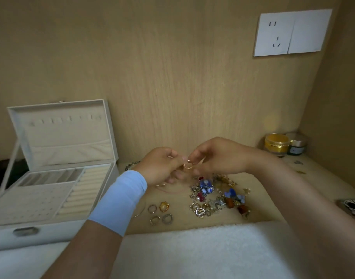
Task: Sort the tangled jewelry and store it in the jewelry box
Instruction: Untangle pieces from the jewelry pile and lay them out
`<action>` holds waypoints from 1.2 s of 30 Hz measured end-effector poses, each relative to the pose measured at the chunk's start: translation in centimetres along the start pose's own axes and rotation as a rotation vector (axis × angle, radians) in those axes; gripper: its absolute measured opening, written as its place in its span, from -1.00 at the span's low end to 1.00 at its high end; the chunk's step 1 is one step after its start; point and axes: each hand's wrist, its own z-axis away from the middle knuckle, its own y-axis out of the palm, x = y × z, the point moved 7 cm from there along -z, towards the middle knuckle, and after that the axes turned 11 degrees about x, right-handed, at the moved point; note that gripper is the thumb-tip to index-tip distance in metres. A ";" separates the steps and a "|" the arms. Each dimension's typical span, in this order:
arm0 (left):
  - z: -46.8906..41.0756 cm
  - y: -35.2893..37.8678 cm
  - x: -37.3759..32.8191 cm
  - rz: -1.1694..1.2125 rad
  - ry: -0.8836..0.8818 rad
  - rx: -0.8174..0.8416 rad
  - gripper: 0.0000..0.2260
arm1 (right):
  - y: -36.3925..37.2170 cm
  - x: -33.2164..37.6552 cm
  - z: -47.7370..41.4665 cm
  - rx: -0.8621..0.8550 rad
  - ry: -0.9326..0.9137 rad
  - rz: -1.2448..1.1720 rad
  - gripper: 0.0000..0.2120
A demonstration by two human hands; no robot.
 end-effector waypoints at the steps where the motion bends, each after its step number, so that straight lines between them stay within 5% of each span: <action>1: 0.3 -0.2 0.2 0.040 0.005 -0.009 -0.82 | 0.4 0.9 -0.1 -0.010 -0.056 -0.027 -0.80; 7: 3.4 -1.4 1.6 0.019 0.035 -0.072 -0.84 | 2.6 3.0 -0.2 -0.032 -0.120 -0.130 -0.90; 13: 5.3 -0.9 4.0 -0.469 0.029 -0.058 -0.90 | 5.9 2.1 -0.7 0.143 0.025 0.042 -0.93; 19: 5.3 -0.4 4.1 -0.742 0.019 -0.030 -0.92 | 7.0 2.2 -1.4 0.092 0.031 0.113 -0.92; 26: 5.2 -0.3 4.0 -0.740 0.053 -0.065 -0.95 | 7.9 2.2 -2.0 0.006 0.019 0.390 -0.94; 32: 5.6 0.5 3.9 -0.668 0.085 -0.042 -0.96 | 7.8 2.9 -1.5 0.050 -0.005 0.366 -0.96; 36: 5.7 0.0 2.8 -0.576 0.124 -0.122 -0.97 | 2.7 2.8 -0.2 -0.121 -0.012 0.283 -0.95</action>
